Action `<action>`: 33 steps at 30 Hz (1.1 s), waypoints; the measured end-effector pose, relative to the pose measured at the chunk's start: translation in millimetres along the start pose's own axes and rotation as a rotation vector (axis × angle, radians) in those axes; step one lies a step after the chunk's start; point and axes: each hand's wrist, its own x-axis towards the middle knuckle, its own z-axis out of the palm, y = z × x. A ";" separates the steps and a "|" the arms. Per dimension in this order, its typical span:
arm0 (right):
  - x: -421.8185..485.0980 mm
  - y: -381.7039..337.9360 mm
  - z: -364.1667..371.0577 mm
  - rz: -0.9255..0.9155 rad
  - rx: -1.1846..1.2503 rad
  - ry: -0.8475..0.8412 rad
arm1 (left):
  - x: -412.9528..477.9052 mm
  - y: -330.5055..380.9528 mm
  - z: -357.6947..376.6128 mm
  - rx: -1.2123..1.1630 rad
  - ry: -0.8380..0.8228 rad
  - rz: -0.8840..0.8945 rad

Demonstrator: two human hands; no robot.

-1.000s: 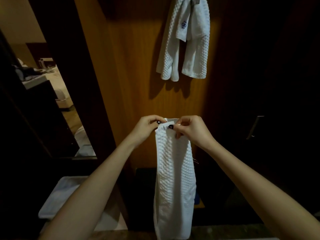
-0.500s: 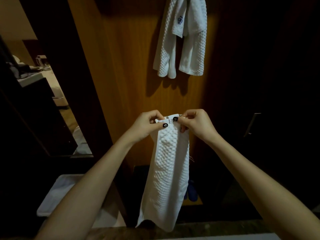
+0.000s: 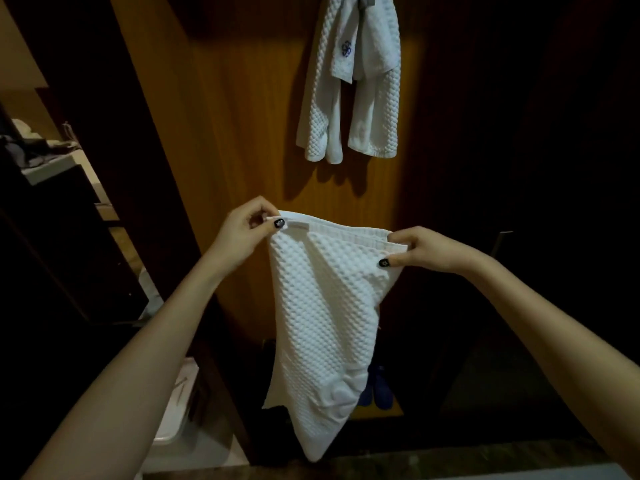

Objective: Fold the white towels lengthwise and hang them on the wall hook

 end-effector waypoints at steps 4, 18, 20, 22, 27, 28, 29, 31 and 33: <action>-2.2 1.8 3.5 0.007 -0.046 0.129 | 0.8 -5.0 -13.0 0.101 0.070 -0.011; 38.4 -25.4 17.5 0.002 -0.168 0.592 | -4.4 -22.9 1.4 0.410 0.340 -0.169; 37.4 -18.2 18.9 0.029 -0.172 0.593 | -2.5 -27.3 9.7 0.286 0.371 -0.330; 32.8 -8.8 20.4 0.037 -0.165 0.574 | -1.9 -31.6 19.2 0.164 0.354 -0.388; 14.7 4.7 10.0 0.113 -0.173 0.422 | -3.8 -31.0 38.7 -0.094 0.426 -0.409; 10.4 8.1 7.8 0.122 -0.174 0.378 | -3.8 -31.8 40.1 -0.080 0.429 -0.395; 6.7 12.0 6.7 0.128 -0.174 0.348 | -3.4 -32.4 41.1 -0.037 0.422 -0.370; 1.9 19.1 11.6 0.142 -0.200 0.348 | -3.6 -31.7 44.1 0.137 0.384 -0.299; 0.5 20.8 23.4 0.147 -0.239 0.374 | -3.4 -31.8 50.9 0.264 0.349 -0.264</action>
